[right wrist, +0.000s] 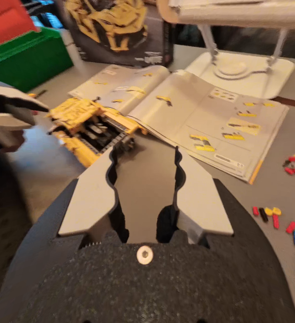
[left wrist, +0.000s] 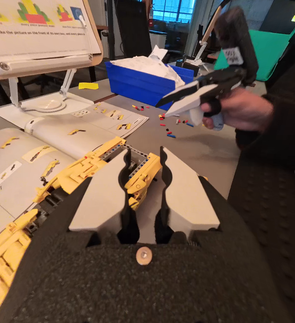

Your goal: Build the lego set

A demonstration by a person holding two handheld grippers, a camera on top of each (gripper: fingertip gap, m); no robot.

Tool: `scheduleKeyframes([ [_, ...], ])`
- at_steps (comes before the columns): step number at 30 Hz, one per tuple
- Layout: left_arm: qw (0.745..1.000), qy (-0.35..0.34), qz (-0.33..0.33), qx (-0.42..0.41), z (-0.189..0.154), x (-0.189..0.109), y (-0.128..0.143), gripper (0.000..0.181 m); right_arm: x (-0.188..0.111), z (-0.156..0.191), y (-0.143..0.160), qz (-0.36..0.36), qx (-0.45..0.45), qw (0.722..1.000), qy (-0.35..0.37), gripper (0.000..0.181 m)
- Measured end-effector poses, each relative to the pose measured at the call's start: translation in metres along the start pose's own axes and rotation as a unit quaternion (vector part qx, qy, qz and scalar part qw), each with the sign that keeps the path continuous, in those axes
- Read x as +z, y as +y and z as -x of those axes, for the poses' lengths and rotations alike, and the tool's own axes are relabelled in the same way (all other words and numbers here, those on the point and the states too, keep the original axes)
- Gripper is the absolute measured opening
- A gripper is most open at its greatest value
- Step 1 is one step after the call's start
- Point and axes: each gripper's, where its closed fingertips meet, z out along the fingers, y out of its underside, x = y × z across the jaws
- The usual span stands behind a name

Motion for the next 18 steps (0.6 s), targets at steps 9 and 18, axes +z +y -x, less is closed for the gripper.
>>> scheduleKeyframes([
  [9, 1.000, -0.008, -0.013, -0.027, 0.007, -0.005, -0.022, 0.021, -0.006, -0.033, 0.000, 0.060, 0.055, 0.996, 0.046, 0.057],
  [18, 0.963, -0.060, 0.259, -0.047, 0.130, 0.085, -0.017, 0.019, 0.033, -0.129, 0.001, 0.264, 0.231, 0.933, 0.074, 0.052],
])
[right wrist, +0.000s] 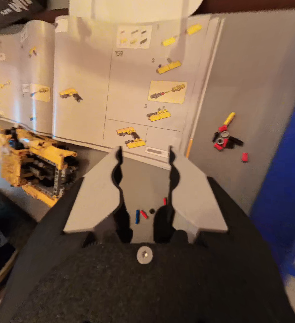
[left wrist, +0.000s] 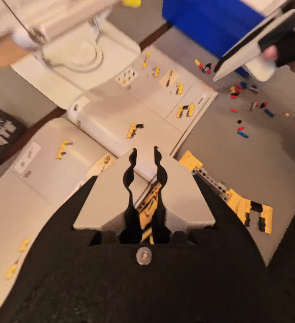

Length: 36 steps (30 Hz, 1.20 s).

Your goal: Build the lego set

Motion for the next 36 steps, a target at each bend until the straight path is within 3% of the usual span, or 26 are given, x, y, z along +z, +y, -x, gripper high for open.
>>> scheduleKeyframes([
  [1, 0.999, 0.013, 0.023, -0.018, 0.007, 0.015, 0.004, 0.021, 0.007, 0.005, 0.006, 0.006, 0.007, 0.999, -0.038, 0.042],
  [2, 0.999, 0.023, 0.029, -0.036, 0.011, 0.027, 0.007, 0.022, 0.013, 0.004, 0.015, 0.016, 0.017, 0.998, -0.054, 0.044],
  [4, 0.997, 0.038, -0.002, -0.060, 0.013, 0.040, 0.004, 0.021, 0.019, -0.025, 0.041, 0.075, 0.039, 0.996, 0.007, 0.065],
  [5, 0.998, 0.031, -0.015, -0.058, 0.016, 0.042, 0.004, 0.021, 0.016, -0.024, 0.045, 0.086, 0.031, 0.996, 0.001, 0.062],
  [9, 0.997, -0.035, -0.072, -0.017, 0.032, 0.031, 0.000, 0.018, 0.014, -0.018, 0.044, 0.085, 0.017, 0.996, 0.007, 0.054],
  [14, 0.995, -0.027, -0.096, -0.015, 0.031, 0.024, -0.003, 0.017, 0.017, -0.010, 0.046, 0.097, 0.008, 0.995, 0.002, 0.046],
  [26, 0.998, -0.029, -0.052, -0.009, 0.033, 0.036, 0.014, 0.017, 0.026, -0.018, 0.043, 0.095, 0.014, 0.995, 0.016, 0.043],
  [33, 0.998, -0.027, -0.048, -0.019, 0.037, 0.037, 0.017, 0.017, 0.028, -0.018, 0.041, 0.092, 0.006, 0.996, 0.009, 0.001],
  [36, 0.998, -0.029, -0.048, -0.016, 0.037, 0.037, 0.017, 0.017, 0.027, -0.019, 0.040, 0.092, -0.001, 0.996, 0.017, 0.000],
])
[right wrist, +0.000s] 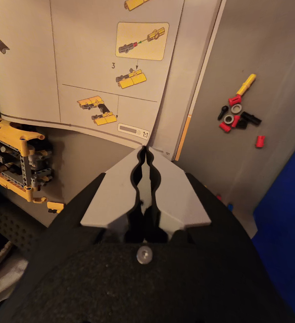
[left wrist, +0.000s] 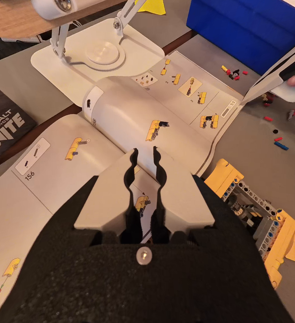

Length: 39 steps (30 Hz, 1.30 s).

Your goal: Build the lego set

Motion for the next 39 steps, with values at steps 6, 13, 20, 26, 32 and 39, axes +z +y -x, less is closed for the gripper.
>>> scheduleKeyframes([
  [6, 1.000, 0.013, -0.016, -0.010, -0.005, -0.003, -0.007, 0.017, -0.014, 0.014, -0.010, -0.029, -0.038, 0.999, 0.005, 0.000],
  [13, 0.987, 0.098, -0.070, -0.107, -0.023, -0.010, -0.028, 0.033, -0.023, 0.109, -0.035, -0.102, -0.244, 0.964, 0.011, 0.000],
  [20, 0.959, 0.183, -0.097, -0.192, -0.031, -0.025, -0.040, 0.042, 0.007, 0.200, -0.026, -0.115, -0.398, 0.910, 0.032, 0.000],
  [26, 0.959, 0.188, -0.067, -0.202, -0.025, -0.021, -0.026, 0.000, 0.020, 0.223, -0.026, -0.141, -0.439, 0.886, 0.044, 0.000],
  [32, 0.966, 0.146, -0.070, -0.203, 0.009, -0.033, -0.021, 0.000, 0.006, 0.225, -0.009, -0.165, -0.465, 0.867, -0.067, 0.055],
  [39, 0.968, 0.130, -0.069, -0.204, 0.040, -0.056, -0.014, 0.000, 0.035, 0.198, 0.002, -0.114, -0.488, 0.859, -0.103, 0.052],
])
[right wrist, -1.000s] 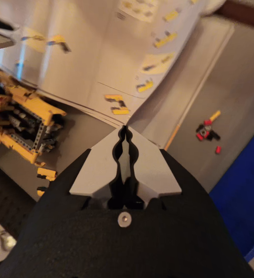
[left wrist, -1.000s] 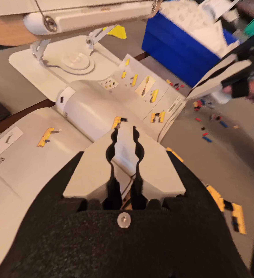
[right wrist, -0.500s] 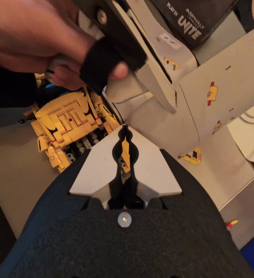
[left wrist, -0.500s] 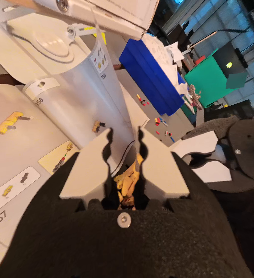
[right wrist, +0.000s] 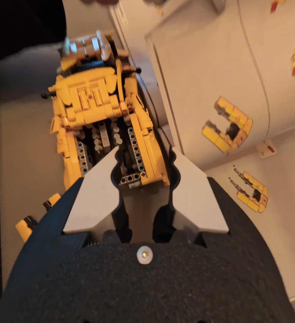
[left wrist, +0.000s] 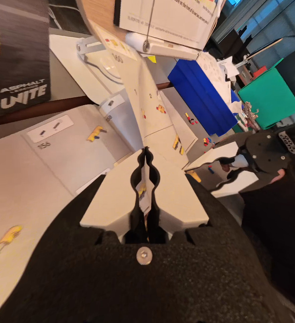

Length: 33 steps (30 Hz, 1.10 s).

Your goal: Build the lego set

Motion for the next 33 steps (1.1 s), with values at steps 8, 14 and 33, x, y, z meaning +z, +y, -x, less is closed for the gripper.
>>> scheduleKeyframes([
  [8, 0.998, -0.068, -0.007, -0.009, 0.051, -0.061, -0.006, 0.000, 0.003, 0.002, 0.028, 0.076, -0.082, 0.994, 0.011, 0.034],
  [14, 0.987, -0.147, -0.006, -0.068, 0.114, -0.116, 0.010, 0.000, -0.015, -0.007, 0.045, 0.076, -0.084, 0.994, -0.006, 0.033],
  [33, 0.957, -0.250, 0.134, -0.066, 0.154, -0.142, 0.065, 0.001, 0.015, -0.069, -0.056, 0.013, -0.167, 0.985, 0.046, 0.085],
])
